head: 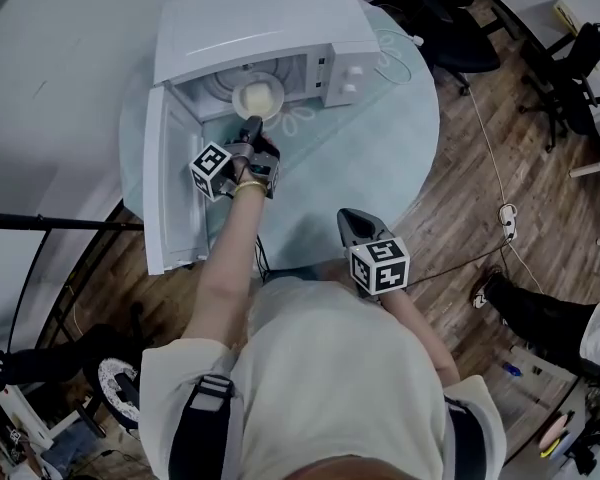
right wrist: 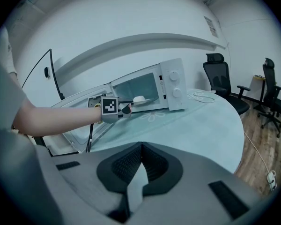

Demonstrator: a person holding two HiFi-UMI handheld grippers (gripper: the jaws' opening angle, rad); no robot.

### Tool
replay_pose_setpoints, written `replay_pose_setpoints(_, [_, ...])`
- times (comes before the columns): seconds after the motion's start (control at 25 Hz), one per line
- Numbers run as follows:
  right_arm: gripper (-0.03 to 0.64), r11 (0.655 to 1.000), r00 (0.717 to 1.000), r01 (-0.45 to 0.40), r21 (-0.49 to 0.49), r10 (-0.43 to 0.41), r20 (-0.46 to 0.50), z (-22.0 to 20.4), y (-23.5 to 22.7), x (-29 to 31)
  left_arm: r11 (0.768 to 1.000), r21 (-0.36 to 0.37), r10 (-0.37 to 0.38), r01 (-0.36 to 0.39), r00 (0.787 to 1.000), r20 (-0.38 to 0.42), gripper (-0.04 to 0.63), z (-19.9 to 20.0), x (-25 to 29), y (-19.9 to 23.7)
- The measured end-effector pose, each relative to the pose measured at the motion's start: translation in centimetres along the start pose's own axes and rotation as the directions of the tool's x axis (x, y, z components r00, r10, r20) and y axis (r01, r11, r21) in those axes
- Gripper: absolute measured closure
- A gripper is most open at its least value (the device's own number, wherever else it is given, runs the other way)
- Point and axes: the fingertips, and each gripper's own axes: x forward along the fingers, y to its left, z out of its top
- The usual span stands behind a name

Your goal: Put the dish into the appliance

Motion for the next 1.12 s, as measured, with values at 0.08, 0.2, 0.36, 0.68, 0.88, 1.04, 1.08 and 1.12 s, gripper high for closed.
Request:
replay_pose_setpoints(0.08, [0.611,1.000,1.000,0.001,0.002,-0.001,-0.007,-0.1,-0.1,0.2,1.000,0.004,0.013,-0.013,1.000,0.002,0.569,0.5,0.6,0.2])
replay_pose_setpoints(0.2, [0.611,1.000,1.000,0.003,0.003,-0.003,-0.015,-0.1,-0.2,0.6,1.000,0.005,0.023,-0.023,1.000,0.009,0.571,1.3,1.8,0.4])
replay_pose_setpoints(0.36, [0.611,1.000,1.000,0.008,0.013,-0.008,-0.026,-0.1,-0.5,1.1,0.999,-0.008,0.040,-0.040,0.999,0.027,0.571,2.6,3.2,0.8])
replay_pose_setpoints(0.68, [0.611,1.000,0.999,0.013,0.029,-0.011,-0.053,-0.6,-0.9,1.9,0.998,-0.017,0.065,-0.065,0.997,0.046,0.571,4.2,5.2,1.5])
replay_pose_setpoints(0.88, [0.611,0.999,0.998,0.023,0.036,-0.021,-0.060,-0.7,-1.3,2.0,0.994,-0.018,0.109,-0.108,0.993,0.054,0.571,4.8,5.5,2.5])
replay_pose_setpoints(1.04, [0.611,0.999,0.998,0.028,0.039,-0.026,-0.064,-0.9,-1.4,1.9,0.992,-0.022,0.123,-0.122,0.990,0.061,0.571,5.4,5.7,2.7])
replay_pose_setpoints(1.08, [0.611,0.999,0.998,0.029,0.038,-0.027,-0.064,-0.9,-1.4,1.9,0.992,-0.021,0.124,-0.123,0.990,0.060,0.571,5.5,5.8,2.7])
replay_pose_setpoints(1.12, [0.611,0.999,0.998,0.030,0.037,-0.028,-0.065,-0.9,-1.4,1.8,0.992,-0.020,0.124,-0.123,0.991,0.058,0.571,5.5,5.9,2.7])
